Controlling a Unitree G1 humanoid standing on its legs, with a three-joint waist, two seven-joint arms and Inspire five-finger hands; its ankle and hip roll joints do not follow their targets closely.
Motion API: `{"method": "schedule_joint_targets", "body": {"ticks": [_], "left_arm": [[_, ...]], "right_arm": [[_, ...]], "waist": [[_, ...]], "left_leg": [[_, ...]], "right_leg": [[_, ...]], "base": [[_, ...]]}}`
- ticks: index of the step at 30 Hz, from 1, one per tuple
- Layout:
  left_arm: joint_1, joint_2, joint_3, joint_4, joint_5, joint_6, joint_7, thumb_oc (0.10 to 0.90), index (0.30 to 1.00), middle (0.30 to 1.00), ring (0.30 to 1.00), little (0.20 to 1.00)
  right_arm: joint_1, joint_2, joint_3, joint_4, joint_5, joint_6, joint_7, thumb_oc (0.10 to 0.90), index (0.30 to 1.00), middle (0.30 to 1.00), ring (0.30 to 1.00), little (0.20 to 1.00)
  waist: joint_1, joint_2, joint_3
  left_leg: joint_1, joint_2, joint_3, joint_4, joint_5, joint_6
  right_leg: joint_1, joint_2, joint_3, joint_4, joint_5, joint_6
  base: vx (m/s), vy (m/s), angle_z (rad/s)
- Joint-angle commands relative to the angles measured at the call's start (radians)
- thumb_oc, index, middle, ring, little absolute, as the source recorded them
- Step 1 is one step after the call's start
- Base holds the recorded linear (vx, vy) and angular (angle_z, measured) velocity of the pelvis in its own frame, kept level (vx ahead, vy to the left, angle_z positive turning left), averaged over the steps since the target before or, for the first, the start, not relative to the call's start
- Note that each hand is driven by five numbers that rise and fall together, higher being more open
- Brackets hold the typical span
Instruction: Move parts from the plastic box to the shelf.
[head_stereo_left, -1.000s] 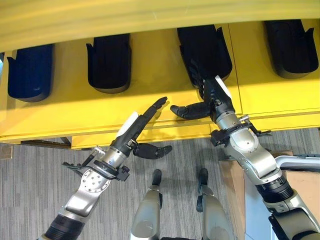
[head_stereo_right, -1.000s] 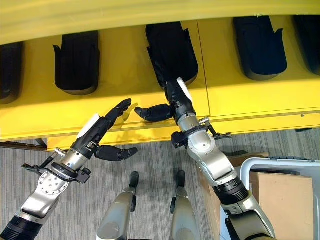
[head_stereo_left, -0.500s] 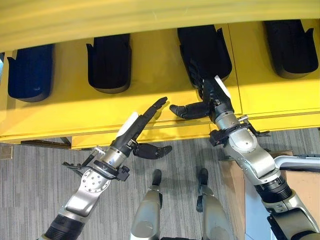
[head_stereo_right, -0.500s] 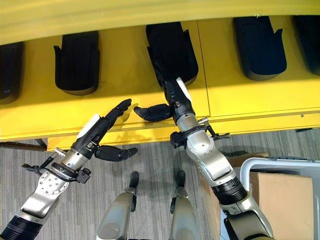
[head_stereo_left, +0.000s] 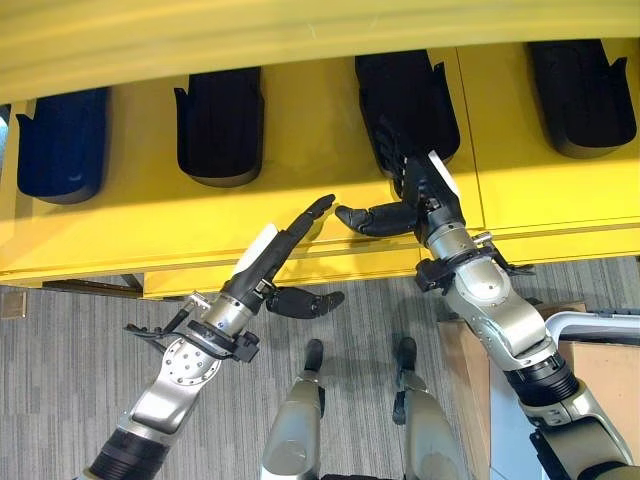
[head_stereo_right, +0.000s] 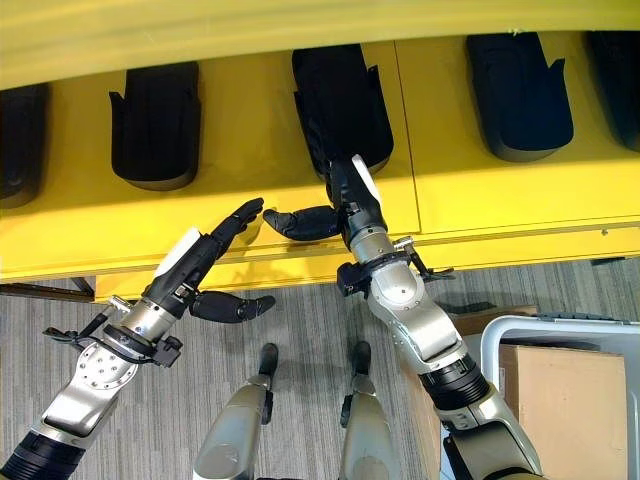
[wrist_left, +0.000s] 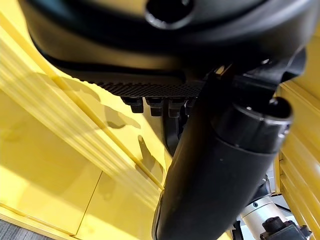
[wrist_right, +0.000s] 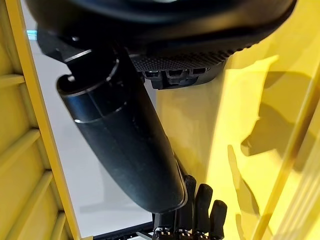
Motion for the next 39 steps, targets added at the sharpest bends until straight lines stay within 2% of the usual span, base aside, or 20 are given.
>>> {"method": "schedule_joint_targets", "body": {"ticks": [1,5,8,13,18,27,32,39], "left_arm": [[-0.007,-0.023,0.03,-0.201,-0.011,-0.076,0.029,0.9,1.0,1.0,1.0,1.0],[-0.005,-0.024,0.032,-0.2,-0.032,-0.076,0.032,0.9,1.0,1.0,1.0,1.0],[-0.003,-0.031,0.032,-0.204,-0.035,-0.072,0.033,0.9,1.0,1.0,1.0,1.0],[0.0,-0.036,0.031,-0.206,-0.034,-0.073,0.033,0.9,1.0,1.0,1.0,1.0],[0.01,-0.042,0.037,-0.212,-0.029,-0.091,0.053,0.9,1.0,1.0,1.0,1.0],[0.011,-0.046,0.042,-0.221,-0.032,-0.094,0.058,0.9,1.0,1.0,1.0,1.0],[0.017,-0.051,0.041,-0.225,-0.028,-0.103,0.067,0.9,1.0,1.0,1.0,1.0],[0.024,-0.055,0.042,-0.228,-0.028,-0.105,0.071,0.9,1.0,1.0,1.0,1.0]], "right_arm": [[-0.107,0.019,-0.011,-0.089,-0.008,-0.127,-0.039,0.9,1.0,1.0,1.0,1.0],[-0.103,0.01,-0.033,-0.09,-0.094,-0.147,-0.094,0.9,1.0,1.0,1.0,1.0],[-0.099,0.008,-0.051,-0.092,-0.126,-0.156,-0.097,0.9,1.0,1.0,1.0,1.0],[-0.103,0.003,-0.067,-0.104,-0.134,-0.173,-0.101,0.9,1.0,1.0,1.0,1.0],[-0.111,0.007,-0.074,-0.141,-0.153,-0.217,-0.091,0.9,1.0,1.0,1.0,1.0],[-0.137,0.02,-0.043,-0.19,-0.173,-0.255,-0.096,0.9,1.0,1.0,1.0,1.0],[-0.149,0.028,-0.037,-0.212,-0.178,-0.307,-0.098,0.9,1.0,1.0,1.0,1.0],[-0.163,0.028,-0.035,-0.237,-0.223,-0.304,-0.132,0.9,1.0,1.0,1.0,1.0]], "waist": [[-0.001,0.006,-0.07],[-0.007,0.008,-0.07],[-0.01,0.01,-0.071],[-0.015,0.012,-0.072],[-0.017,0.018,-0.072],[-0.011,0.022,-0.077],[-0.005,0.024,-0.081],[0.0,0.025,-0.089]], "left_leg": [[0.011,0.005,0.069,0.04,-0.084,0.066],[0.01,0.007,0.069,0.038,-0.083,0.065],[0.011,0.006,0.07,0.035,-0.084,0.065],[0.012,0.005,0.072,0.037,-0.087,0.064],[0.016,0.002,0.075,0.043,-0.091,0.064],[0.021,-0.001,0.072,0.041,-0.093,0.062],[0.021,-0.004,0.068,0.042,-0.094,0.063],[0.027,-0.005,0.067,0.038,-0.095,0.062]], "right_leg": [[0.057,-0.045,0.012,0.1,-0.154,0.013],[0.051,-0.043,0.016,0.102,-0.154,0.013],[0.05,-0.043,0.017,0.101,-0.154,0.013],[0.047,-0.042,0.02,0.104,-0.154,0.012],[0.047,-0.042,0.024,0.109,-0.156,0.011],[0.05,-0.044,0.024,0.11,-0.158,0.012],[0.051,-0.046,0.022,0.109,-0.158,0.012],[0.056,-0.047,0.02,0.108,-0.16,0.013]], "base": [[0.0,0.0,0.0],[0.0,0.0,0.0],[0.0,0.0,0.0],[0.0,0.0,0.0],[0.0,0.0,0.0],[0.0,0.0,0.0],[0.0,0.0,0.0],[0.0,0.0,0.0]]}}
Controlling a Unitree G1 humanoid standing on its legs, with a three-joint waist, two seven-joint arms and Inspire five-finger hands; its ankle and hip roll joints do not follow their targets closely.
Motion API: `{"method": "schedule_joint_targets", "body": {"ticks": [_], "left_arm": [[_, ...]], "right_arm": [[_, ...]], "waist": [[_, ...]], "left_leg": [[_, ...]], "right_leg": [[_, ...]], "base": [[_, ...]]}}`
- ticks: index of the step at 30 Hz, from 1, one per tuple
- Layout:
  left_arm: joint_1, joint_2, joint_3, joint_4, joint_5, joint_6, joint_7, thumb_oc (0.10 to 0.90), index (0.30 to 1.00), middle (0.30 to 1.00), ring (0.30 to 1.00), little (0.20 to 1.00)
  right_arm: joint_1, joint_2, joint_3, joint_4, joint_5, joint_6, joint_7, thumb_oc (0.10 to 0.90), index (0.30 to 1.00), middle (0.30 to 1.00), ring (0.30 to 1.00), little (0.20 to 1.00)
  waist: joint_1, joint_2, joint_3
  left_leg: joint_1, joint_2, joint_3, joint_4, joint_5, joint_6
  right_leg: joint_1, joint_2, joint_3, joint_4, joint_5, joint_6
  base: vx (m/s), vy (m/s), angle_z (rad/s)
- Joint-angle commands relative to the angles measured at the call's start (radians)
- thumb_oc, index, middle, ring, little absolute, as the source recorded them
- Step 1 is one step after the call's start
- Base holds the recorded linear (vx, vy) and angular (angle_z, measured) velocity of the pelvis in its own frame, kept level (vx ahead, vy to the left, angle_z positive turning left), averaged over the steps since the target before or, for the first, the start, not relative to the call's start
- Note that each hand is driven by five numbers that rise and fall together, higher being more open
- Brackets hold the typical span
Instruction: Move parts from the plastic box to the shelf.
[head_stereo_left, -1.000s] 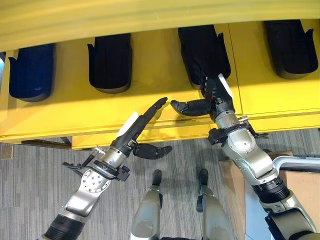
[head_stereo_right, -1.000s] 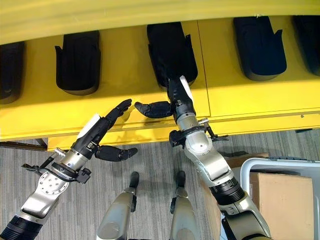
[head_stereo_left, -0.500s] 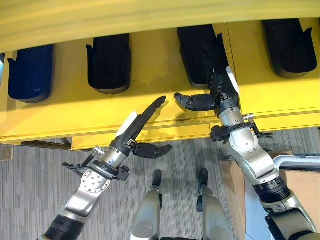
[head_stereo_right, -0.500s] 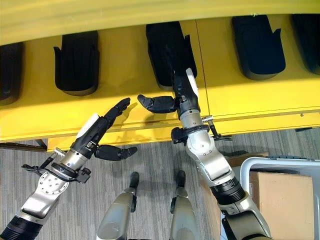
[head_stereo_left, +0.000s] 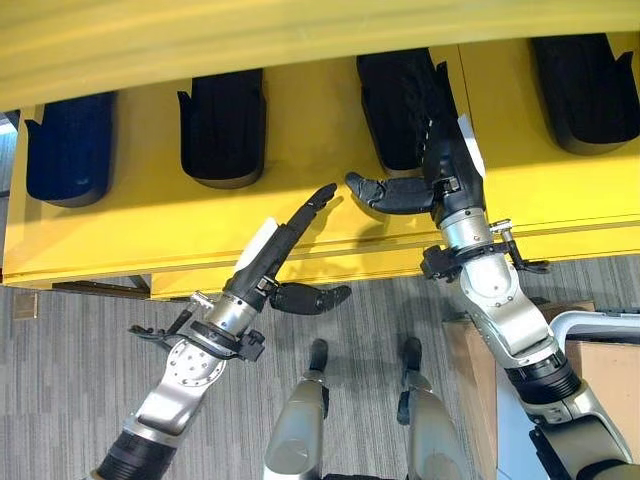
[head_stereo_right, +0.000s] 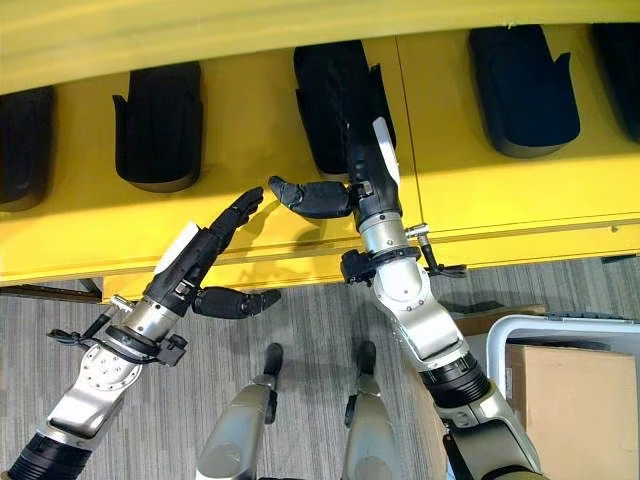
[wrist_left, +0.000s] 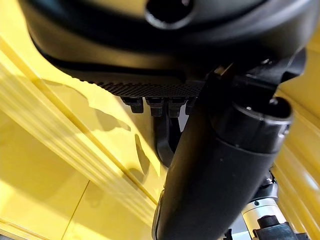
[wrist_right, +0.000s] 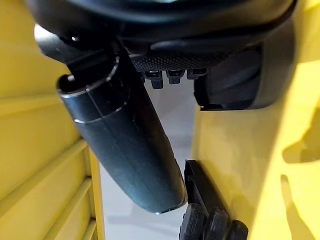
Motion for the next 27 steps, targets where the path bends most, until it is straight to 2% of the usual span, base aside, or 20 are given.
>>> {"method": "schedule_joint_targets", "body": {"ticks": [1,4,7,10,17,21,27], "left_arm": [[0.021,-0.013,0.04,-0.192,-0.018,-0.104,0.046,0.9,1.0,1.0,1.0,1.0],[0.031,-0.02,0.046,-0.19,-0.069,-0.099,0.044,0.9,1.0,1.0,1.0,1.0],[0.047,-0.031,0.051,-0.184,-0.159,-0.087,0.018,0.9,1.0,1.0,1.0,1.0],[0.079,-0.053,0.06,-0.179,-0.292,-0.057,-0.014,0.9,1.0,1.0,1.0,1.0],[0.151,-0.116,0.092,-0.163,-0.469,-0.045,-0.048,0.9,1.0,1.0,1.0,1.0],[0.171,-0.129,0.107,-0.162,-0.46,-0.049,-0.05,0.9,1.0,1.0,1.0,1.0],[0.193,-0.146,0.141,-0.175,-0.484,-0.06,-0.054,0.9,1.0,1.0,1.0,1.0]], "right_arm": [[-0.137,0.026,-0.025,-0.217,-0.07,-0.14,-0.05,0.9,1.0,1.0,1.0,1.0],[-0.123,0.017,-0.039,-0.222,-0.079,-0.165,-0.075,0.9,1.0,1.0,1.0,1.0],[-0.092,0.011,-0.06,-0.245,-0.053,-0.141,-0.108,0.9,1.0,1.0,1.0,1.0],[-0.052,-0.007,-0.094,-0.263,-0.001,-0.146,-0.129,0.9,1.0,1.0,1.0,1.0],[0.07,-0.024,-0.197,-0.288,0.075,-0.155,-0.117,0.9,1.0,1.0,1.0,1.0],[0.136,-0.027,-0.224,-0.301,0.093,-0.136,-0.107,0.9,1.0,1.0,1.0,1.0],[0.268,-0.043,-0.26,-0.302,0.123,-0.177,-0.086,0.9,1.0,1.0,1.0,1.0]], "waist": [[-0.001,0.0,-0.092],[-0.004,-0.003,-0.101],[-0.008,-0.006,-0.115],[-0.012,-0.014,-0.136],[-0.023,-0.036,-0.186],[-0.029,-0.045,-0.205],[-0.043,-0.057,-0.225]], "left_leg": [[0.026,-0.003,0.064,0.036,-0.095,0.061],[0.037,0.001,0.067,0.021,-0.092,0.059],[0.053,0.006,0.069,0.003,-0.088,0.058],[0.077,0.015,0.075,-0.023,-0.082,0.055],[0.117,0.041,0.079,-0.07,-0.064,0.048],[0.131,0.052,0.081,-0.092,-0.054,0.045],[0.142,0.07,0.089,-0.119,-0.041,0.039]], "right_leg": [[0.058,-0.045,0.017,0.104,-0.158,0.012],[0.069,-0.045,0.017,0.092,-0.156,0.013],[0.079,-0.043,0.015,0.084,-0.154,0.015],[0.103,-0.042,0.011,0.063,-0.151,0.017],[0.138,-0.033,0.005,0.037,-0.146,0.019],[0.15,-0.028,0.004,0.027,-0.144,0.02],[0.164,-0.023,0.005,0.006,-0.141,0.022]], "base": [[0.0,0.0,0.0],[0.0,0.0,0.0],[0.02,0.011,-0.03],[0.04,0.004,-0.03],[0.02,-0.005,0.0],[0.0,0.0,0.0],[0.0,-0.014,-0.02]]}}
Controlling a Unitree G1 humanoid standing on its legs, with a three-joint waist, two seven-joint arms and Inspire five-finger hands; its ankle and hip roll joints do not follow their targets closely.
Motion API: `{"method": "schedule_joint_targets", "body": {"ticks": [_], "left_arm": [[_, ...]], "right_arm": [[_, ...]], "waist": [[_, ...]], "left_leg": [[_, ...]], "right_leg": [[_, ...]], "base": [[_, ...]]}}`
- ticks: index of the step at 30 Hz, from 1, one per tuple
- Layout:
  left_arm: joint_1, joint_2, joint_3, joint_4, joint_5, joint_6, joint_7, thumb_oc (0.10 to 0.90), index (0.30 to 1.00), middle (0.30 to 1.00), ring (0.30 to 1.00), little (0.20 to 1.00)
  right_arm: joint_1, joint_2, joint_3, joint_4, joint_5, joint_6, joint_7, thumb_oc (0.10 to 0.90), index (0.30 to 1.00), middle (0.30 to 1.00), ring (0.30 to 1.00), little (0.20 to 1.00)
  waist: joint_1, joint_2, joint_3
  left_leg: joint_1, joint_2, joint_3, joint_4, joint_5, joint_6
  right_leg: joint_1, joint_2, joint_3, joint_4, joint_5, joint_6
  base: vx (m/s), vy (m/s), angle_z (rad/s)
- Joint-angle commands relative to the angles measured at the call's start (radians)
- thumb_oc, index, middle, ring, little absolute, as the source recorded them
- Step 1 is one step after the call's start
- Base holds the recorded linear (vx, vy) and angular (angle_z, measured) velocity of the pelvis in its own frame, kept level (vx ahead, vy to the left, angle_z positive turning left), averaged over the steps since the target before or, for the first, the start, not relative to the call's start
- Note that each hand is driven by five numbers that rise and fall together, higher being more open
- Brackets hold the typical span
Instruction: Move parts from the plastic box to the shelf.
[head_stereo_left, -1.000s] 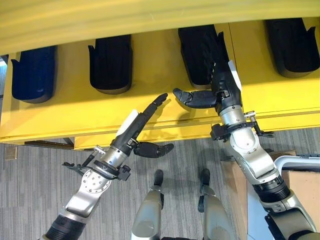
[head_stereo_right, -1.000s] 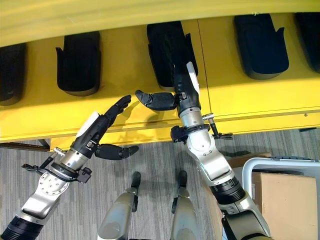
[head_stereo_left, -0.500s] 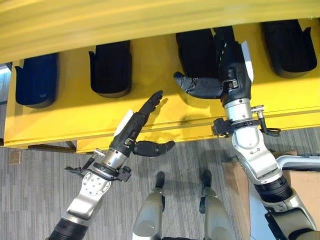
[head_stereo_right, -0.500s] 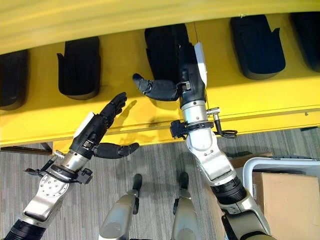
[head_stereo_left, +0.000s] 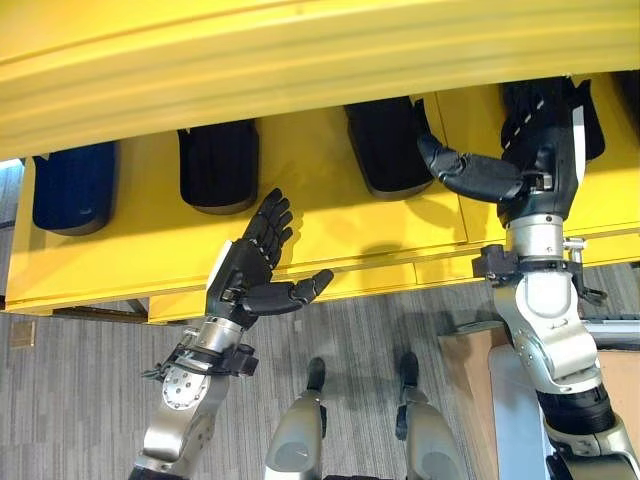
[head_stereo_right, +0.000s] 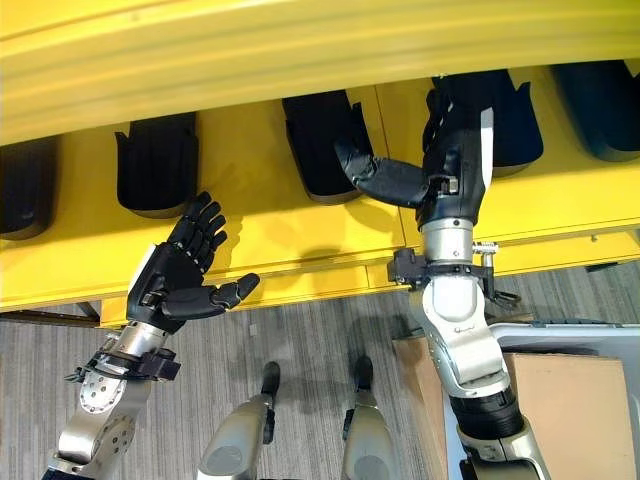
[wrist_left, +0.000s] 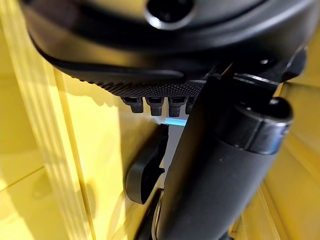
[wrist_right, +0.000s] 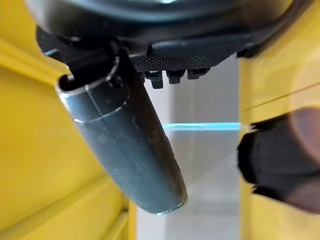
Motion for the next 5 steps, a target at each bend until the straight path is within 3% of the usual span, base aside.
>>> {"method": "schedule_joint_targets", "body": {"ticks": [1,5], "left_arm": [[0.04,0.009,0.043,-0.146,-0.041,-0.111,-0.018,0.9,1.0,1.0,1.0,1.0],[0.048,0.005,0.065,-0.162,-0.063,-0.111,0.0,0.9,1.0,1.0,1.0,1.0]], "right_arm": [[0.043,-0.008,-0.042,-0.124,0.017,-0.144,0.022,0.9,1.0,1.0,1.0,1.0],[0.11,-0.017,-0.043,-0.136,0.039,-0.159,0.054,0.9,1.0,1.0,1.0,1.0]], "waist": [[-0.013,-0.042,-0.208],[-0.023,-0.045,-0.211]], "left_leg": [[0.005,0.047,0.069,-0.03,-0.048,0.038],[0.013,0.054,0.077,-0.037,-0.045,0.037]], "right_leg": [[0.054,-0.038,0.003,0.058,-0.14,0.024],[0.059,-0.035,0.008,0.054,-0.14,0.025]], "base": [[0.0,0.0,0.0],[0.0,0.0,0.0]]}}
